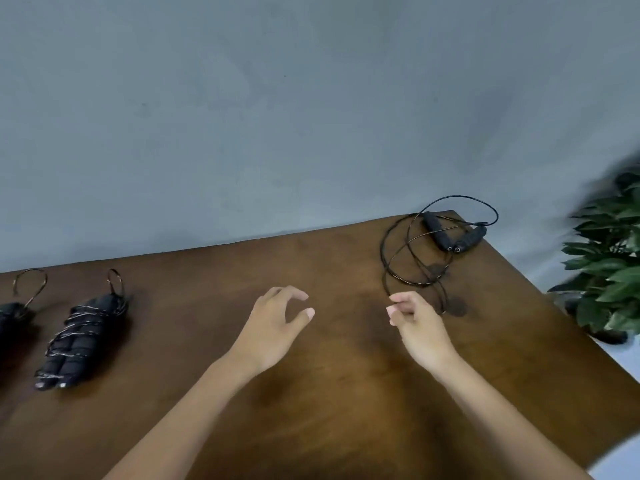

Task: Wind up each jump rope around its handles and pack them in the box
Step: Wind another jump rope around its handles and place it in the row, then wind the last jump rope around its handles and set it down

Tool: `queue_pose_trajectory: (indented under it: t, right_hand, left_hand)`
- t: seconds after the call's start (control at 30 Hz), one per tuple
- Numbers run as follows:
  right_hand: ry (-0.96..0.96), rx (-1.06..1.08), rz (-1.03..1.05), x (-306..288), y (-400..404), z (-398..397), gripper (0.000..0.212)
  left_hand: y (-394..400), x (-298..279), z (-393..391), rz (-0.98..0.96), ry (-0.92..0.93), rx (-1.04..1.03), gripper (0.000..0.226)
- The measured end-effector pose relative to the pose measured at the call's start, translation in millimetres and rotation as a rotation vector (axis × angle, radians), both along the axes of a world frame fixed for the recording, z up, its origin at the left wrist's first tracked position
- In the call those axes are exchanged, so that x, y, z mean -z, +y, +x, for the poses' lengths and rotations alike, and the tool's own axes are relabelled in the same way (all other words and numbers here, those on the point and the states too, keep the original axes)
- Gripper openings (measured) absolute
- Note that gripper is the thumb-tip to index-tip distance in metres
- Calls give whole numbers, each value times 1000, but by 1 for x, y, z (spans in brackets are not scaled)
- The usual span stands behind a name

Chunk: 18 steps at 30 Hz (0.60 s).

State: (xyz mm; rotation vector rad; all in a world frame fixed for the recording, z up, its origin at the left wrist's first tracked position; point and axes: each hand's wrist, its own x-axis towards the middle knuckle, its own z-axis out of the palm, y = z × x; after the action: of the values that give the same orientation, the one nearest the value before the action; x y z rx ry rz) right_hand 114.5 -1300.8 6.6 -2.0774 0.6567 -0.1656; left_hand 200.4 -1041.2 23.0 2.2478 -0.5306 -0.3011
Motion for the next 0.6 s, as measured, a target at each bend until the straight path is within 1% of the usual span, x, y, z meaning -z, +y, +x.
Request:
queue_pose_trajectory:
  t: [0.1,0.2,0.33,0.37,0.47,0.6]
  right_hand:
    - [-15,148,18,5,-53,6,19]
    - [9,268,69,8,-104,19,24]
    - [84,332,163,21,-166,45,38]
    - [81,333,216,24,-179,53,40]
    - [40,346,474,21,-207,75,42]
    - [3,320,691,17,-233,102,39]
  left_hand:
    - [-38,-2,-4,-6,4,14,26]
    - [-73,-3,-7,-8,2,27,25]
    - [-110,-4,-12,-18,25,50,25]
    - [-117,-4,-13,-16,29,55,25]
    - [-134,-2,-14,-4,34,58,24]
    - [-147,-1,-11,31,47,55,23]
